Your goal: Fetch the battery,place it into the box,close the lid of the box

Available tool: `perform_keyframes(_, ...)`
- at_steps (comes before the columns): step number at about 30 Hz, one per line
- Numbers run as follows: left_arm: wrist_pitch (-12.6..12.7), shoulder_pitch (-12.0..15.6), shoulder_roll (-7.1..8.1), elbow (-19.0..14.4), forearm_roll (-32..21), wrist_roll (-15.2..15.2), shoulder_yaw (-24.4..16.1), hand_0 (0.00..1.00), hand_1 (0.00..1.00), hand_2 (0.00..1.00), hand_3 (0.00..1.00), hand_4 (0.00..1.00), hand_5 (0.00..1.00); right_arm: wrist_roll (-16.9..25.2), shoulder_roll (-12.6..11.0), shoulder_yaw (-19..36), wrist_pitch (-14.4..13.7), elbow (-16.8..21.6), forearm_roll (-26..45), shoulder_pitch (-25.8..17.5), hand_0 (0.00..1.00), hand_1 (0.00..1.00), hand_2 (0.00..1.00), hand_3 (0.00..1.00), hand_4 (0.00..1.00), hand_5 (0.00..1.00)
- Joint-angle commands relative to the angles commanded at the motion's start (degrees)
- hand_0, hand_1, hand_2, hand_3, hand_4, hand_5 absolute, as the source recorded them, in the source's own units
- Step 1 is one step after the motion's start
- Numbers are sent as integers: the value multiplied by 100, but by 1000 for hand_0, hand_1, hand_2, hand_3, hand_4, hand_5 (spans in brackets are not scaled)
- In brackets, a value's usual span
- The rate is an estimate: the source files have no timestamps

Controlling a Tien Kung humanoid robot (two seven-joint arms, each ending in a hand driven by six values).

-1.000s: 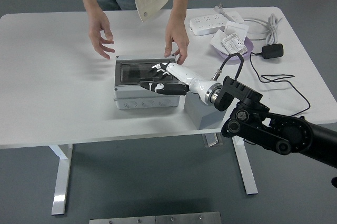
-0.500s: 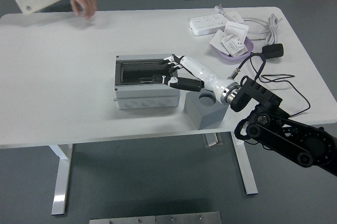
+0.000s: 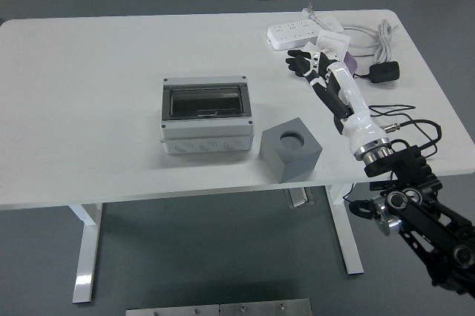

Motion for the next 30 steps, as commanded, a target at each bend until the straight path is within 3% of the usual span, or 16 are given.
perform_keyframes(2, -2, 8, -11, 0, 12, 2, -15, 660, 750, 713, 807, 656, 264, 280, 30, 2, 33, -60, 442, -226, 703, 655, 692, 662, 767, 644)
perform_keyframes(3, -4, 11, -13, 0, 24, 4, -27, 661, 751, 713, 809, 657, 264, 388, 28, -4, 43, -67, 617, -307, 595, 598, 636, 632, 731, 588)
perform_keyframes(7, -7, 18, -3, 0, 51, 4, -64, 661, 751, 713, 809, 657, 264, 553, -4, 7, -6, 1, 1029, -437, 595, 598, 636, 632, 731, 588)
perform_keyframes(14, -11, 34, -7, 0, 67, 11, -88, 664, 750, 714, 809, 657, 265, 273, 38, 228, -211, 183, 212, -388, 595, 595, 641, 653, 742, 604)
perform_keyframes(15, -11, 35, -9, 0, 65, 12, -87, 664, 749, 712, 809, 657, 263, 263, 40, 255, -216, 170, 158, -377, 643, 623, 659, 655, 753, 624)
perform_keyframes(21, -11, 23, -11, 0, 4, -2, -36, 666, 749, 712, 810, 657, 265, 323, 82, 364, -271, -63, 426, -291, 658, 627, 661, 646, 765, 641)
perform_keyframes(27, -10, 25, -10, 0, -16, 2, -21, 667, 749, 712, 809, 657, 264, 37, 231, 422, -819, -150, -11, -130, 648, 631, 660, 650, 768, 651)
perform_keyframes(30, -11, 18, -4, 0, -27, 0, -18, 667, 749, 712, 809, 657, 264, -109, 228, 479, -879, -100, -392, -122, 648, 631, 660, 650, 768, 651)
